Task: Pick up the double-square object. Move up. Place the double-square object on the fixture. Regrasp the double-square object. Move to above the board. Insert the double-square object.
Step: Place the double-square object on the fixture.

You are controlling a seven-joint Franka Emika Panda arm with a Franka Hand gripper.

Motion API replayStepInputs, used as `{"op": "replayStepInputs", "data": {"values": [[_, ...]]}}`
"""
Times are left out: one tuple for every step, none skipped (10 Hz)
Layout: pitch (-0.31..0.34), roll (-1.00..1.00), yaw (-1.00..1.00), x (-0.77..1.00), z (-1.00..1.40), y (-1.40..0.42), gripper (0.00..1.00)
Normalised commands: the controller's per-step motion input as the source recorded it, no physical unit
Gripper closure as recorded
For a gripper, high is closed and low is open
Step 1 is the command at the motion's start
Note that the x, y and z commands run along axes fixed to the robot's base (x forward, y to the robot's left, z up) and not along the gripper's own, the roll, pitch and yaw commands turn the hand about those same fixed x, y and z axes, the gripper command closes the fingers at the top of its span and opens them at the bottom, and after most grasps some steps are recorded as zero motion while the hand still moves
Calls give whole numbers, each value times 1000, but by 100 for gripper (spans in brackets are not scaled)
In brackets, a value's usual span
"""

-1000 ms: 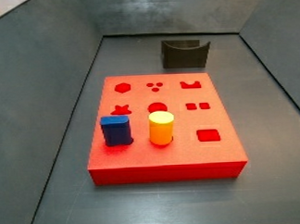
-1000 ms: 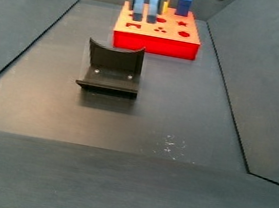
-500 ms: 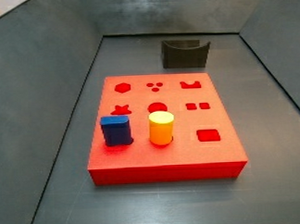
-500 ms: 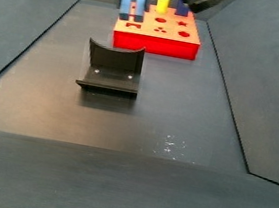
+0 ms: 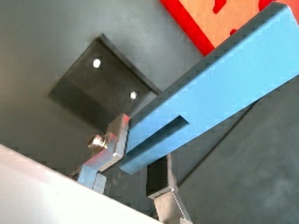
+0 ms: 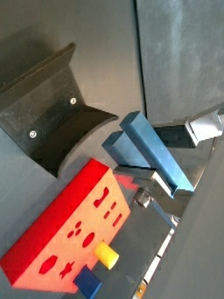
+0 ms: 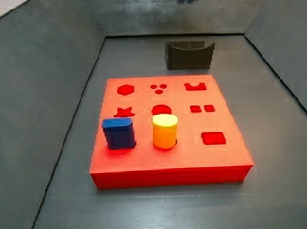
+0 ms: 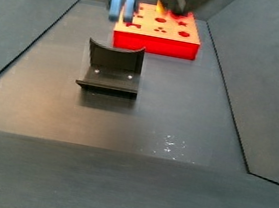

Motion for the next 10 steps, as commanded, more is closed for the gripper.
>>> {"op": "replayStepInputs", "data": {"values": [[-46, -1000, -100, 111, -1000, 76, 100], [-15, -1000, -90, 125, -1000, 78, 100], [7, -1000, -86, 136, -1000, 86, 100], [29, -992, -88, 146, -1000, 94, 100], [35, -886, -84, 150, -1000, 96, 100], [43, -667, -80, 159, -1000, 106, 100], [48, -504, -81, 168, -1000, 109, 100], [61, -298, -83, 178, -1000, 113, 100], [61, -237, -86, 182, -1000, 109, 100], [51, -185, -96, 159, -891, 102, 100]]}}
